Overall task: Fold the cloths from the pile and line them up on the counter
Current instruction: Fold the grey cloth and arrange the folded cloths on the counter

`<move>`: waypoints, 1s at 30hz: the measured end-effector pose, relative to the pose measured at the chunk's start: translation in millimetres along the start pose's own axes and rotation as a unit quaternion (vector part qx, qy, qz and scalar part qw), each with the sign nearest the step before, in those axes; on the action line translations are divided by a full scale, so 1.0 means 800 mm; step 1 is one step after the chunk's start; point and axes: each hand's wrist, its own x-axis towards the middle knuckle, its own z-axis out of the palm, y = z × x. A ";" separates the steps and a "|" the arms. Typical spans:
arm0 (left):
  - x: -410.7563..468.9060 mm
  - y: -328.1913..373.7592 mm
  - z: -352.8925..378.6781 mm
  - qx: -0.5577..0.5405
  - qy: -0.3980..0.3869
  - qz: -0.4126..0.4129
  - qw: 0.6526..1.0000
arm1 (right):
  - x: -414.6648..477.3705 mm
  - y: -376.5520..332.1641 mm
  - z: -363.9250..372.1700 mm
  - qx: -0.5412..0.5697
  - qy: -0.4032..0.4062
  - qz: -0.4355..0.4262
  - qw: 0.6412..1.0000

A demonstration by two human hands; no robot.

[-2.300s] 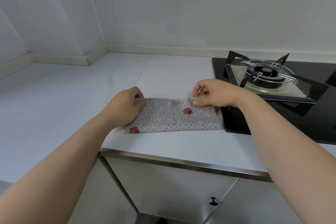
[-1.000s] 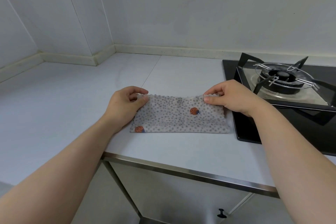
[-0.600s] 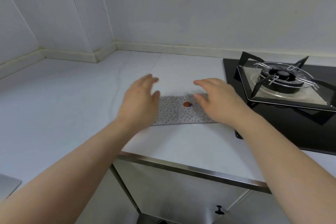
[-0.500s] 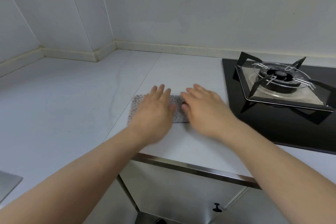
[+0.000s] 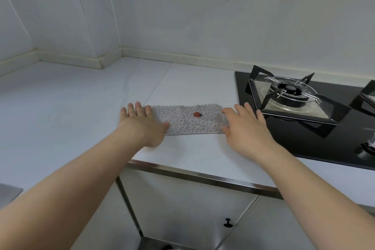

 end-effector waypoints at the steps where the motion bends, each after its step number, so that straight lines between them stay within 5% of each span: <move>1: -0.005 0.004 -0.003 0.015 0.029 0.013 0.999 | -0.002 0.002 -0.003 0.005 0.024 -0.035 0.999; 7: -0.034 0.045 -0.009 -0.079 0.255 0.300 0.916 | -0.006 0.003 -0.010 -0.053 0.048 -0.119 0.990; 12: -0.039 0.053 0.007 -0.045 0.264 0.291 0.918 | -0.002 0.006 0.004 -0.095 0.081 -0.134 0.983; 23: -0.011 0.024 -0.007 -0.223 0.313 0.201 0.901 | 0.000 -0.039 -0.079 0.001 0.111 -0.125 0.986; 27: -0.023 -0.002 -0.053 -0.346 0.296 0.209 0.865 | 0.002 -0.041 -0.101 0.139 0.115 -0.069 0.981; 30: -0.043 -0.030 -0.089 -0.314 0.231 0.257 0.884 | 0.006 -0.035 -0.117 0.234 0.147 -0.047 0.960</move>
